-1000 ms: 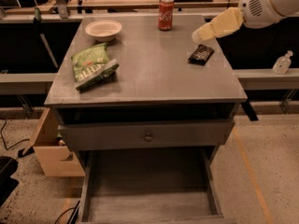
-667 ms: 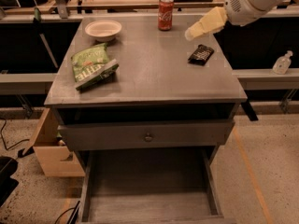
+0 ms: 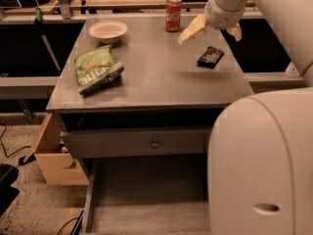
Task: Place rxbar chocolate into middle drawer
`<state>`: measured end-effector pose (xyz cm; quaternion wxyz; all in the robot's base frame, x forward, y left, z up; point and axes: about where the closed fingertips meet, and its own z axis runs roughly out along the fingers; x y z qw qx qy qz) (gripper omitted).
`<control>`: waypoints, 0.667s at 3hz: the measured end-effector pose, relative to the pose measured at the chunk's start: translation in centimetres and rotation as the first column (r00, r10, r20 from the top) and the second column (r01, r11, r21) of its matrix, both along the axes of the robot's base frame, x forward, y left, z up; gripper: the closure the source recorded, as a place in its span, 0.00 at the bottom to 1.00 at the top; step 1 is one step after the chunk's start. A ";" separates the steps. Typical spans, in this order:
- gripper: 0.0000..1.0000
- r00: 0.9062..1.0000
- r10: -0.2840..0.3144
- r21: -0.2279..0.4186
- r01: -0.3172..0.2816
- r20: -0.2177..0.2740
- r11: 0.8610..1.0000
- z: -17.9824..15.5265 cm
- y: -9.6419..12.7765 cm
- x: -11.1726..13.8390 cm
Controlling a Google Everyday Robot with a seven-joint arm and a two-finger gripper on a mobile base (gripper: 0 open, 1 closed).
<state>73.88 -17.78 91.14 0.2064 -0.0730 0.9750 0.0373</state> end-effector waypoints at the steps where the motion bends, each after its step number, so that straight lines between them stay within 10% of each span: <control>1: 0.00 0.990 -0.113 -0.011 0.113 -0.085 0.994 -2.4 -0.1 0.9; 2: 0.00 0.970 -0.197 -0.019 0.196 -0.144 0.980 -4.3 -0.5 1.1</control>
Offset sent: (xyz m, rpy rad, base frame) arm 0.0202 -0.0143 -0.0500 -0.0020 0.2180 -0.3021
